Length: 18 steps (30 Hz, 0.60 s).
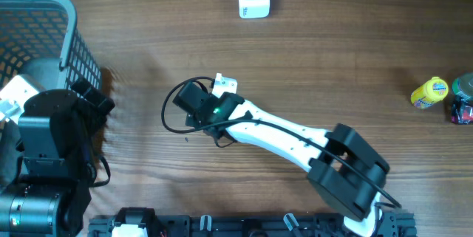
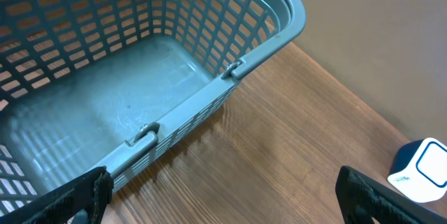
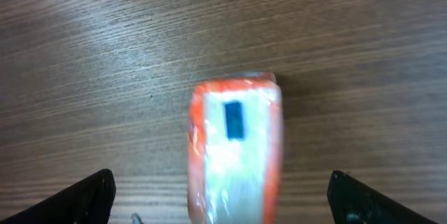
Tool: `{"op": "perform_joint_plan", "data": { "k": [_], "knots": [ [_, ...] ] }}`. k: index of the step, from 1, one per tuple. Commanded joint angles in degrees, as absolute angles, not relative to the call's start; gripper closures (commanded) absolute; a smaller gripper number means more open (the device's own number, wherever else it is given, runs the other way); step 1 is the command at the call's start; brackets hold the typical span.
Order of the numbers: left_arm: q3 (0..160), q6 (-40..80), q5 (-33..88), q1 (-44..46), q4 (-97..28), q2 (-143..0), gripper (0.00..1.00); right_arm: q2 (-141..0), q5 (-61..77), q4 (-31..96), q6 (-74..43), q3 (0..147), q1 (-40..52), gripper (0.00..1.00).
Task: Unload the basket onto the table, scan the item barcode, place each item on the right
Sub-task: 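Reach the right gripper to the small orange-white packet and grasp it, then lift the orange-white packet and carry it to the white scanner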
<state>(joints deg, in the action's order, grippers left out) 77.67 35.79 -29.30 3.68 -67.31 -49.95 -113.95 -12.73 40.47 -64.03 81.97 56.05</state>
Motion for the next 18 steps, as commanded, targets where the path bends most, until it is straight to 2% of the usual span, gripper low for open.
{"op": "perform_joint_plan", "data": {
  "k": [1,2,4,13,14,16,18],
  "knots": [
    [77.6,34.7,-29.4,3.4,-67.6,-49.6,0.0,-115.6,-15.7,39.0,-61.5,81.9,55.4,0.25],
    [77.6,34.7,-29.4,3.4,-67.7,-49.6,0.0,-115.6,-15.7,39.1,-61.3,81.9,55.1,0.43],
    [77.6,34.7,-29.4,3.4,-67.8,-49.6,0.0,-115.6,-15.7,39.5,-61.2,81.9,55.0,0.52],
    [77.6,34.7,-29.4,3.4,-68.4,-49.6,0.0,-115.6,-17.0,41.2,-51.1,81.9,54.9,0.73],
    [77.6,34.7,-29.4,3.4,-68.6,-49.6,0.0,-115.6,-17.0,41.2,-49.1,81.9,54.9,0.77],
    [77.6,34.7,-29.4,3.4,-68.7,-49.6,0.0,-115.6,-17.0,40.9,-43.7,81.9,54.9,0.84],
    [77.6,34.8,-29.4,3.4,-68.7,-49.6,0.0,-115.6,-16.9,38.9,-31.9,81.9,54.9,0.88]
  ]
}}
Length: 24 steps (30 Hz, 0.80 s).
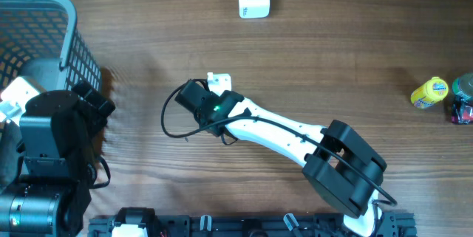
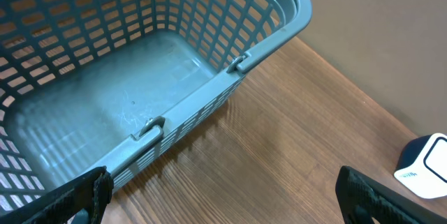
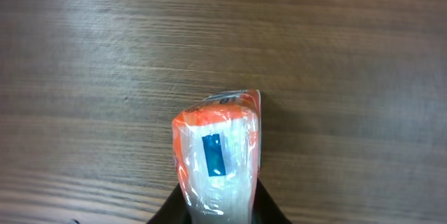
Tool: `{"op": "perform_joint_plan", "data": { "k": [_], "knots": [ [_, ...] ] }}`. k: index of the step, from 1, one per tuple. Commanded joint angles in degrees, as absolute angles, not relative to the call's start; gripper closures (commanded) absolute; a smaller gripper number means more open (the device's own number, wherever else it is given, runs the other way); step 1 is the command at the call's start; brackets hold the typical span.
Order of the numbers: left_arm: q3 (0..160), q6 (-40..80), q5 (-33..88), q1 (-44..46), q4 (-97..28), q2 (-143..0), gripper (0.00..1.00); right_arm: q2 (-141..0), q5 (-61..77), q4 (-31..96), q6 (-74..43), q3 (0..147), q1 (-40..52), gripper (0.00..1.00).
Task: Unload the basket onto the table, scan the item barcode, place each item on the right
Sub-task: 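Lift the orange-white packet and carry it to the white scanner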
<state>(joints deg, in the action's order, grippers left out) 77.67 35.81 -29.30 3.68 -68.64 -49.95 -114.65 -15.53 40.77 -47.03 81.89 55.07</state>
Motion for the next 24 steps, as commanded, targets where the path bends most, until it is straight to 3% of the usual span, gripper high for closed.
{"op": "perform_joint_plan", "data": {
  "k": [1,6,13,16,19,24],
  "knots": [
    [77.6,35.0,-29.4,3.4,-68.6,-49.6,0.0,-115.6,-16.9,37.7,-25.6,81.9,54.9,0.88],
    [77.6,34.9,-29.5,3.4,-68.6,-49.6,0.0,-115.5,-9.7,36.7,-11.7,81.9,52.4,0.95],
    [77.6,34.9,-31.0,3.4,-68.6,-50.0,0.0,-115.4,26.7,38.6,9.3,83.8,32.7,0.95],
    [77.6,34.9,-32.9,3.4,-68.6,-50.0,0.0,-113.7,50.3,40.3,22.1,86.0,20.9,0.96],
    [77.6,34.9,-34.0,3.4,-68.6,-50.0,0.0,-111.5,70.1,40.4,27.7,86.0,13.0,0.95],
    [77.6,34.9,-34.3,3.4,-68.6,-50.0,0.0,-111.1,92.4,38.0,36.1,86.0,7.2,0.96]
  ]
}}
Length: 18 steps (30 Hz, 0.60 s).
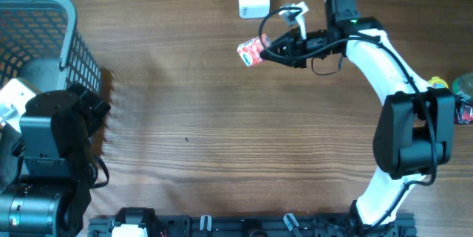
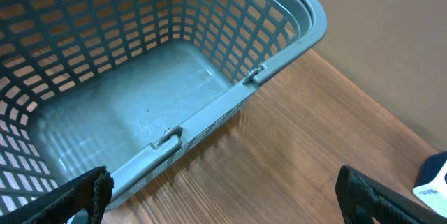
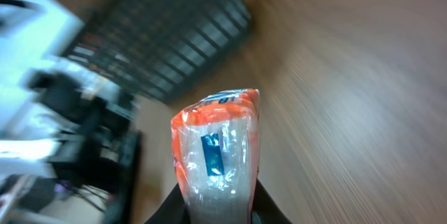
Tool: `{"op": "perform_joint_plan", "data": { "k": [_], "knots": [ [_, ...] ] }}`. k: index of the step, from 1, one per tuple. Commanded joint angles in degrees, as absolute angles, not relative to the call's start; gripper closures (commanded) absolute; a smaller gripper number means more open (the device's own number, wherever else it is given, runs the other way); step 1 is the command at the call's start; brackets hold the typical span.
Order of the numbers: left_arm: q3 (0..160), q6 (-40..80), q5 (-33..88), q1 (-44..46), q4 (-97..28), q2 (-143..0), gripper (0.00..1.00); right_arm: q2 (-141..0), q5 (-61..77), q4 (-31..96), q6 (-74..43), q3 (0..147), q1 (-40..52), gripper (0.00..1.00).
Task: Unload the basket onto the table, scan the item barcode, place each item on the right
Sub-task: 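Lift the orange-white packet and carry it to the white scanner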
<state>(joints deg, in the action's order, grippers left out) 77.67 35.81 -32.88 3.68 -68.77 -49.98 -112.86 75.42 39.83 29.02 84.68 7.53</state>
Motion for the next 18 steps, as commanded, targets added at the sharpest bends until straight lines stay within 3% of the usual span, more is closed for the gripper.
{"op": "perform_joint_plan", "data": {
  "k": [1,10,18],
  "knots": [
    [77.6,34.9,-34.8,3.4,-68.6,-50.0,0.0,-111.1,92.9,34.3,36.2,86.0,7.2,0.96],
    [77.6,34.9,-36.8,3.4,-70.9,-50.0,0.0,-111.1,91.6,-14.2,32.3,86.0,8.0,0.95],
    [77.6,34.9,-36.8,3.4,-71.0,-50.0,0.0,-111.1,92.9,-14.8,27.8,86.0,8.3,0.95]
  ]
}}
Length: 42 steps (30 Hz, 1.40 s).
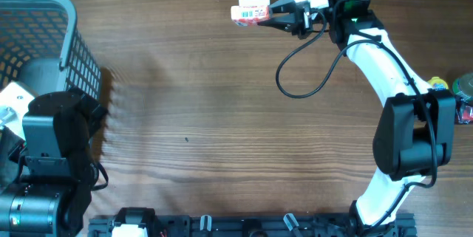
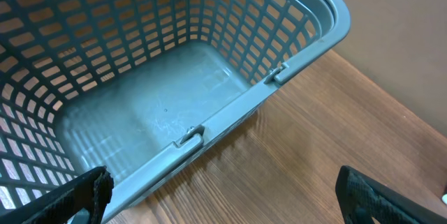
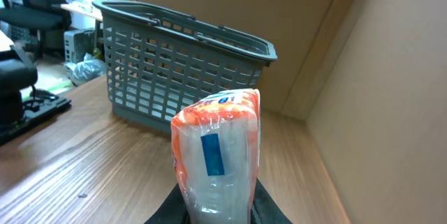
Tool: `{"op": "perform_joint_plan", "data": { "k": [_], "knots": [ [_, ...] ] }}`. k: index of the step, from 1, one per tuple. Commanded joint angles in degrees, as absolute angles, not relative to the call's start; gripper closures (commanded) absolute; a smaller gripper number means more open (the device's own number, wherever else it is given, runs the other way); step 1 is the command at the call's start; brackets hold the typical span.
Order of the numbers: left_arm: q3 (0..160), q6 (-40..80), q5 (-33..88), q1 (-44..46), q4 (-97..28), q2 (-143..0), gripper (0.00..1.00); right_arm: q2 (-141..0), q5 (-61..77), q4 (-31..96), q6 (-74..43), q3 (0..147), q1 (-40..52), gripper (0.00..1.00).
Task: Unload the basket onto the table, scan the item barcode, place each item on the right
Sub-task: 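Lift the orange-white packet and carry it to the white scanner, then hold the orange-white packet barcode facing the scanner, right gripper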
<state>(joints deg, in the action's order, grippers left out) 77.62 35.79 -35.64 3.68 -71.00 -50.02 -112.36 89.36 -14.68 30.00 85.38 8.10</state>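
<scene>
My right gripper (image 1: 275,9) is shut on an orange-and-clear wrapped packet (image 1: 250,13), with a blue patch on its wrapper (image 3: 213,155), and holds it level at the back of the table. The packet lies over the lower end of the white barcode scanner. The overhead view shows a barcode label on the packet's upper side. The fingers (image 3: 262,203) clamp the packet from both sides. My left gripper (image 2: 223,196) hangs open at the left, over the basket's near wall, holding nothing.
A grey-blue mesh basket (image 1: 70,26) stands at the left edge, empty in the left wrist view (image 2: 160,105). A yellow bottle (image 1: 429,92) and a dark can (image 1: 464,98) sit at the right edge.
My right gripper has carried the packet a little left and farther back, from just right of the scanner to over its lower end. The packet now shows its barcode side upward. The left arm shifted slightly.
My right gripper stood open over the packet lying on the table's middle. It then was shut on the packet there. Later it held the packet raised near the scanner at the back, and now holds it against the scanner's lower end.
</scene>
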Motion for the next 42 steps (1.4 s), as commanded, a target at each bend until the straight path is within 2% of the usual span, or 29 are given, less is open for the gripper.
{"op": "perform_joint_plan", "data": {
  "k": [1,3,5,7,8,12,15,17,20,23,25,27,29,32,35,37,42],
  "knots": [
    [77.6,34.9,-36.8,3.4,-71.0,-50.0,0.0,-111.1,92.9,-14.9,26.6,86.0,8.3,0.95],
    [77.6,34.9,-37.0,3.4,-71.0,-50.0,0.0,-111.1,92.6,-15.0,21.9,86.0,8.3,0.95],
    [77.6,34.9,-37.0,3.4,-71.0,-50.0,0.0,-111.1,92.0,-15.0,12.1,86.0,8.3,0.95],
    [77.6,34.9,-37.0,3.4,-71.0,-50.0,0.0,-111.1,86.8,-14.9,-7.3,86.0,8.3,0.95],
    [77.6,34.9,-37.0,3.4,-71.0,-50.0,0.0,-111.1,86.5,-14.9,-13.0,85.9,8.3,0.95],
    [77.6,36.7,-36.3,3.4,-71.0,-50.0,0.0,-111.1,86.2,-8.8,-25.3,85.8,8.4,0.95],
    [77.6,36.9,-34.9,3.4,-71.0,-51.1,0.0,-111.1,71.2,-1.2,-38.9,85.8,10.9,0.95],
    [77.6,36.9,-33.8,3.4,-71.0,-52.4,0.0,-111.1,66.2,-0.9,-47.0,85.8,12.4,0.95],
    [77.6,40.1,-32.9,3.4,-71.0,-56.2,0.0,-111.1,54.3,-6.9,-58.5,85.8,13.3,0.95],
    [77.6,42.9,-32.9,3.4,-70.3,-61.9,0.0,-111.2,34.7,-15.5,-70.6,85.8,13.3,0.94],
    [77.6,42.9,-32.9,3.4,-68.9,-64.4,0.0,-111.2,25.4,-16.1,-75.5,85.9,13.5,0.95],
    [77.6,42.9,-32.9,3.4,-66.4,-67.1,0.0,-112.1,17.8,-17.6,-85.5,86.0,14.1,0.95],
    [77.6,42.9,-32.9,3.4,-64.5,-68.8,0.0,-117.0,18.2,-22.1,-99.0,87.9,14.7,0.95],
    [77.6,42.9,-32.9,3.4,-64.6,-69.5,0.0,-127.4,25.7,-27.8,-117.1,95.5,16.4,0.95],
    [77.6,42.9,-32.9,3.4,-64.6,-69.7,0.0,-137.2,30.7,-26.5,-118.7,108.9,17.7,0.95],
    [77.6,42.9,-32.9,3.4,-64.9,-69.7,0.0,-137.4,30.6,-19.2,-118.7,112.0,17.4,0.96],
    [77.6,42.9,-32.9,3.4,-65.8,-69.7,0.0,-137.4,38.1,-12.3,-118.7,112.6,15.3,0.95]
  ]
}}
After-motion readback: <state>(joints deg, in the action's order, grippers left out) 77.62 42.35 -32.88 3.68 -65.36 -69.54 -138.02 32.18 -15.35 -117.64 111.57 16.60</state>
